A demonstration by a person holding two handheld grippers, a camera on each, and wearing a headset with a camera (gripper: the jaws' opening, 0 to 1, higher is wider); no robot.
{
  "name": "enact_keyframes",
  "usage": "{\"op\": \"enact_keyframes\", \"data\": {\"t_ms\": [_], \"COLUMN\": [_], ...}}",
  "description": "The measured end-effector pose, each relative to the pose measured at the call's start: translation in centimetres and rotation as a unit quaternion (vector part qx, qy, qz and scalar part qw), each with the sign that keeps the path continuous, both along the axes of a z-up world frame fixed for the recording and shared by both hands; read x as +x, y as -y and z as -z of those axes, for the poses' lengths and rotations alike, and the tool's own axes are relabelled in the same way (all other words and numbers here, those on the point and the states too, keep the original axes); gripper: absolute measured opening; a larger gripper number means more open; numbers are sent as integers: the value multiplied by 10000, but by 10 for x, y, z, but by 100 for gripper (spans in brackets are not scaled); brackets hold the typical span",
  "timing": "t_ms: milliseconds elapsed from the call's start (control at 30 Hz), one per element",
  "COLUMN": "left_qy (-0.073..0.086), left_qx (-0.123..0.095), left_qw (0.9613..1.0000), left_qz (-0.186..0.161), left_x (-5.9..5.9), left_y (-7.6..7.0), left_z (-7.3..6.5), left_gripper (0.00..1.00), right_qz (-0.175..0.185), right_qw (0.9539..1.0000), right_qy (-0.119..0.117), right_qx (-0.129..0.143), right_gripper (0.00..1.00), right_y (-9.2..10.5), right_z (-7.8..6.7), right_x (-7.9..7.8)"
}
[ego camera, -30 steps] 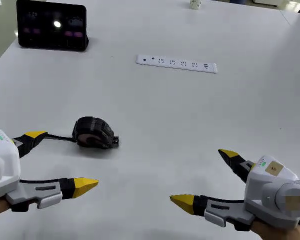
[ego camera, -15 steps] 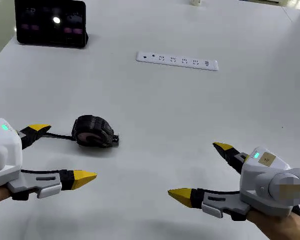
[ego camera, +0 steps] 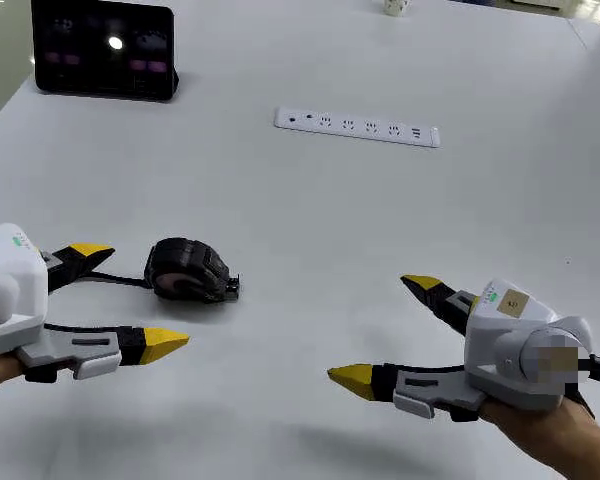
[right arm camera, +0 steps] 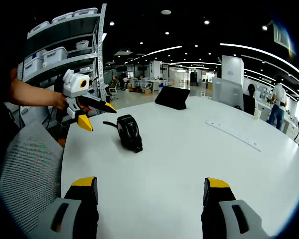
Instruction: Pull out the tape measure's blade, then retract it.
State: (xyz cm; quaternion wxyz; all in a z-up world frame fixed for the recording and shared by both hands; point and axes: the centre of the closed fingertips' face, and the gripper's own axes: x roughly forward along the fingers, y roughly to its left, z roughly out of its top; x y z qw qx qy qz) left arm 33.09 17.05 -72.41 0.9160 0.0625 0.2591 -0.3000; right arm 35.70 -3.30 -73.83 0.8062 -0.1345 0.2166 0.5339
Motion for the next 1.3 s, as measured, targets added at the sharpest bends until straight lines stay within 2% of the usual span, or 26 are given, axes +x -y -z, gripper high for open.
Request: {"op": "enact_keyframes", "data": {"t_ms": [133, 300, 400, 467, 700, 800, 1100, 1300], "left_qy": [-1, -33, -48, -54, 13, 36, -65, -160], "left_qx": [27, 131, 192, 223, 358, 439, 749, 843], "left_qw": [9999, 9996, 9992, 9989, 9972, 9962, 9911, 9887], "left_qz": [108, 263, 342, 410, 655, 751, 1100, 1230], "left_x": [3, 6, 9, 11, 19, 24, 30, 33], "left_y": [1, 1, 0, 1, 4, 5, 5, 5], "left_z": [1, 5, 7, 7, 8, 9, 13, 17], "left_gripper": [75, 71, 68, 66, 60, 59, 54, 53], "right_qz": [-261, -522, -748, -994, -1198, -1387, -1750, -1949], "right_qw": [9996, 9984, 9966, 9939, 9916, 9888, 9825, 9782], "right_qy": [126, 173, 254, 414, 375, 412, 492, 539], "right_qx": [-40, -149, -234, -242, -299, -368, -409, -461], "right_gripper": [82, 77, 74, 70, 66, 63, 54, 50], "right_y": [-8, -13, -17, -22, -32, -38, -56, -68], "right_z": [1, 5, 9, 6, 12, 14, 14, 13], "right_x": [4, 7, 10, 9, 13, 14, 19, 21]}}
